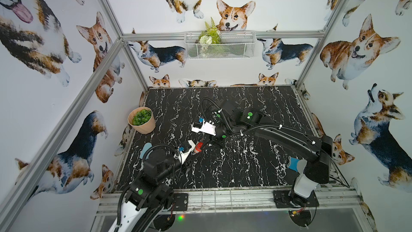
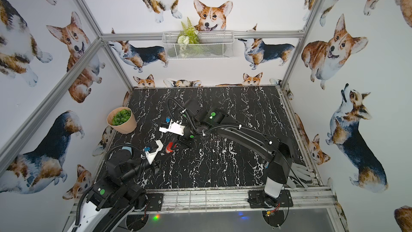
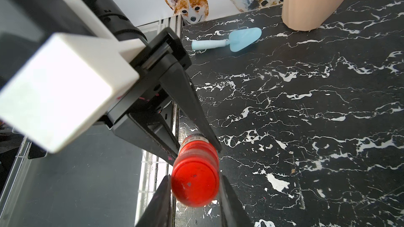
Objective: Close the paint jar lid
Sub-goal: Close the lid on the paint jar, then screw the lid onto the paint jar.
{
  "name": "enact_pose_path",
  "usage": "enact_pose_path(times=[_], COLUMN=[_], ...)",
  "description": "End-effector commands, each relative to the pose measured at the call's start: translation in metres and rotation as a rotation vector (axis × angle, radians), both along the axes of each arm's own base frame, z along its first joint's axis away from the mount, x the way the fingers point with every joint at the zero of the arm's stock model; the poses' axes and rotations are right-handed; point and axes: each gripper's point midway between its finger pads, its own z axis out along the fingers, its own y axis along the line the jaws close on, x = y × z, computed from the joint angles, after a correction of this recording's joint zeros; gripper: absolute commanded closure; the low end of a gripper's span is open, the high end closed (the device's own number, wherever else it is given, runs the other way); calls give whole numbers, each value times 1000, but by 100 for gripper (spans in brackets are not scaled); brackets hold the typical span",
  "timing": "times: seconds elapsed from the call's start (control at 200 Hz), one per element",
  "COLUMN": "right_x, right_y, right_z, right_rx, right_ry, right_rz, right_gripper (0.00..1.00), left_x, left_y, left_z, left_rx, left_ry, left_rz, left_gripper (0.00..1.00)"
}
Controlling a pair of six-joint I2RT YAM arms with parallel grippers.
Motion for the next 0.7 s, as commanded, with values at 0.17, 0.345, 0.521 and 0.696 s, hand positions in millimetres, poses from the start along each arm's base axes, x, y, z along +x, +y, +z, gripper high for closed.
enact_pose_path(times=[0.17,0.345,0.521,0.696], right_x=[-7,-4,5,15], right_y=[12,13,14,11], right_z=[5,2,0,9], right_rx=[55,48,49,71], right_ry=[24,20,3,-22], right_rz=[16,6,-22,-55], right_gripper=[70,70,70,70], left_x=[1,0,-3,-3], left_y=[-5,-4,-3,-2], left_z=[35,37,40,41], left_rx=[-72,-76,-85,-86], left_ry=[-132,-143,-155,-161], left_rz=[-25,-23,-26,-25], left_gripper=[68,68,68,68])
